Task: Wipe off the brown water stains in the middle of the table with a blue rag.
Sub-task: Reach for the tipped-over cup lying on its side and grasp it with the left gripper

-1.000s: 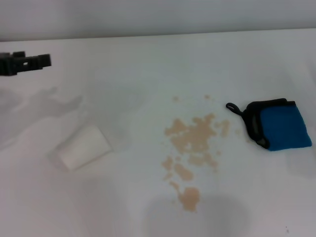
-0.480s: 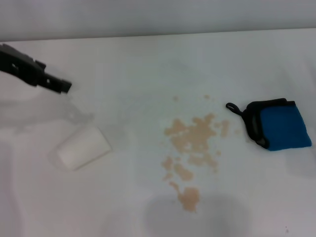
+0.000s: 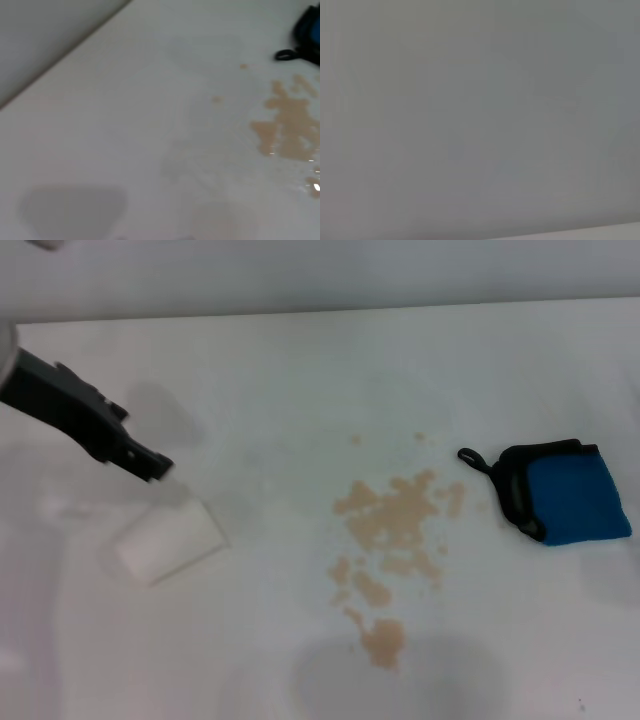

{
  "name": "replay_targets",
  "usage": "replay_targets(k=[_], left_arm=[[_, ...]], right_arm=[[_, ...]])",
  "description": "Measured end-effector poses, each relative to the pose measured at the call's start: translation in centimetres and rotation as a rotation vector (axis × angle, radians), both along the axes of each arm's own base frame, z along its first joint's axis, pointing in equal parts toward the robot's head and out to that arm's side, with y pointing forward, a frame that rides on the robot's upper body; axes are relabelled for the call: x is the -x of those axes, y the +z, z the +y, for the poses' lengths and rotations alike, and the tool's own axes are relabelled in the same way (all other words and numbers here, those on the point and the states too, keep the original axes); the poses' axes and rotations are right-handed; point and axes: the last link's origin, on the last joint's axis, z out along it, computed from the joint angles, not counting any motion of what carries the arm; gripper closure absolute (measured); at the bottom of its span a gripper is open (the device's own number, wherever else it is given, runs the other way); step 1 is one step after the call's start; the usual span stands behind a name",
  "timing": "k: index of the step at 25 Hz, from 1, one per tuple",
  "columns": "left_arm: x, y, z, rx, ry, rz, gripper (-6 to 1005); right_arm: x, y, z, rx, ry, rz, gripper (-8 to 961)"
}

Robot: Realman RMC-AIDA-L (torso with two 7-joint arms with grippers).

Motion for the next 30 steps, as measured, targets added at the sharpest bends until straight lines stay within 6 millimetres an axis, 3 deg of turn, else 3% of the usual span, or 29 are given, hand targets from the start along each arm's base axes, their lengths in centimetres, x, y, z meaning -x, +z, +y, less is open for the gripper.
replay_targets(k=[4,12,30], left_arm=[[0.1,-2.0,-0.7,0.067,0.0,-0.012,120],[1.9,-3.8,-1.6,0.107,0.044,-0.004,121],[3.4,-5.5,-1.9,0.092,0.064,0.075,122]], right_arm=[[0.2,-0.2,0.0,0.004,0.009,0.004,141],[0.5,-0.2,0.0,0.008,0.035,0.005,141],[1.1,-0.7,-1.3,0.021,0.084,0.018,141]])
